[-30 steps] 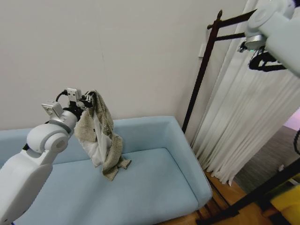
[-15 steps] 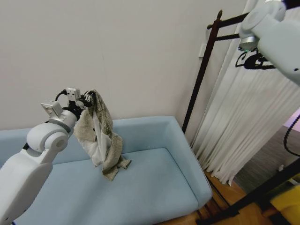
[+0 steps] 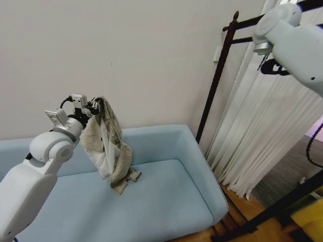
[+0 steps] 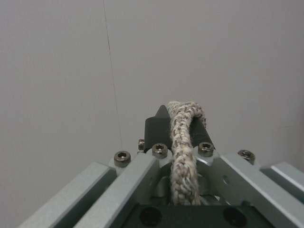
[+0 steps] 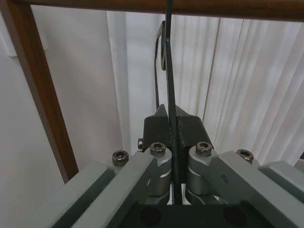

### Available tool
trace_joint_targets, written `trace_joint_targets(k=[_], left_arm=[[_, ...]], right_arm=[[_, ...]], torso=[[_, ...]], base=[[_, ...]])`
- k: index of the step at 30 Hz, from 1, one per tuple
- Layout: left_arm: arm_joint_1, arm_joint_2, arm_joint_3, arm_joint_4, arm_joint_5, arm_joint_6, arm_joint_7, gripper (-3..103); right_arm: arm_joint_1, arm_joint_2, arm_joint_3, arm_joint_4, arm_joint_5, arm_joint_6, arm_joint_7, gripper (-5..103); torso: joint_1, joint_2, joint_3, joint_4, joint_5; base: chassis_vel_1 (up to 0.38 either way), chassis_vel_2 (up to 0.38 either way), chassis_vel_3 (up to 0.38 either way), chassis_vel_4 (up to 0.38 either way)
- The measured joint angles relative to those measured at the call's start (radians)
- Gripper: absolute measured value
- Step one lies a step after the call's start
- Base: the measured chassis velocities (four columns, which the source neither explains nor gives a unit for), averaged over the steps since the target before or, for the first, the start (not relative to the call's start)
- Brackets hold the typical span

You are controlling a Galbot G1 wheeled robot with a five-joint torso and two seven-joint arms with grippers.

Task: Pick up the clothes from the sofa and hang them on the clothes hanger.

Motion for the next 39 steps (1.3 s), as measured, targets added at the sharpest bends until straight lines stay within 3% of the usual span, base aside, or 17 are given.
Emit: trace_joint_targets(k=[10,16,21,24,25,26,30,31,34,39], left_arm=[[0.011,0.005,-0.006,0.003,0.001,-0.002,0.002,2],[0.024,0.037,-0.013,0.010,-0.020,-0.003,0.000,2],[0.022,0.084,-0.014,0.026,-0.089,0.002,0.006,2],[0.028,0.131,-0.014,0.050,-0.187,-0.040,0.037,2],[0.028,0.131,-0.014,0.050,-0.187,-0.040,0.037,2],[0.031,0.142,-0.014,0.057,-0.203,-0.051,0.045,2],[0.046,0.210,-0.019,0.085,-0.294,-0.082,0.076,2],[0.046,0.210,-0.019,0.085,-0.294,-0.082,0.076,2],[0.046,0.261,-0.018,0.106,-0.379,-0.088,0.110,2],[0.042,0.307,-0.004,0.135,-0.449,-0.099,0.150,2]], right_arm=[[-0.016,-0.039,0.009,0.135,0.064,0.005,0.060,2],[-0.073,-0.135,0.055,0.369,0.149,0.005,0.101,2],[-0.160,-0.200,0.136,0.549,0.204,-0.008,0.076,2],[-0.273,-0.265,0.251,0.691,0.240,-0.026,-0.113,2],[-0.273,-0.265,0.251,0.691,0.240,-0.026,-0.113,2],[-0.306,-0.289,0.276,0.730,0.239,-0.026,-0.178,2],[-0.463,-0.410,0.338,0.910,0.122,0.023,-0.561,2],[-0.463,-0.410,0.338,0.910,0.122,0.023,-0.561,2],[-0.647,-0.449,0.459,1.020,0.054,0.063,-0.709,2],[-0.894,-0.448,0.615,1.141,-0.017,0.120,-0.842,2]], torso=[[0.000,0.000,0.000,-0.0002,0.0002],[0.000,0.000,0.000,0.0000,0.0002],[0.000,0.000,0.000,-0.0003,0.0002],[0.000,0.000,0.000,0.0004,-0.0001],[0.000,0.000,0.000,0.0004,-0.0001],[0.000,0.000,0.000,0.0004,0.0000],[0.000,0.000,0.000,-0.0004,0.0001],[0.000,0.000,0.000,-0.0004,0.0001],[0.000,0.000,0.000,-0.0004,0.0007],[0.000,0.000,0.000,0.0000,0.0000]], base=[[0.000,0.000,0.000,0.000],[0.000,0.000,0.000,0.000],[0.000,0.000,0.000,0.000],[0.000,0.000,0.000,0.000],[0.000,0.000,0.000,0.000],[0.000,0.000,0.000,0.000],[0.000,0.000,0.000,0.000],[0.000,0.000,0.000,0.000],[0.000,0.000,0.000,0.000],[0.000,0.000,0.000,0.000]])
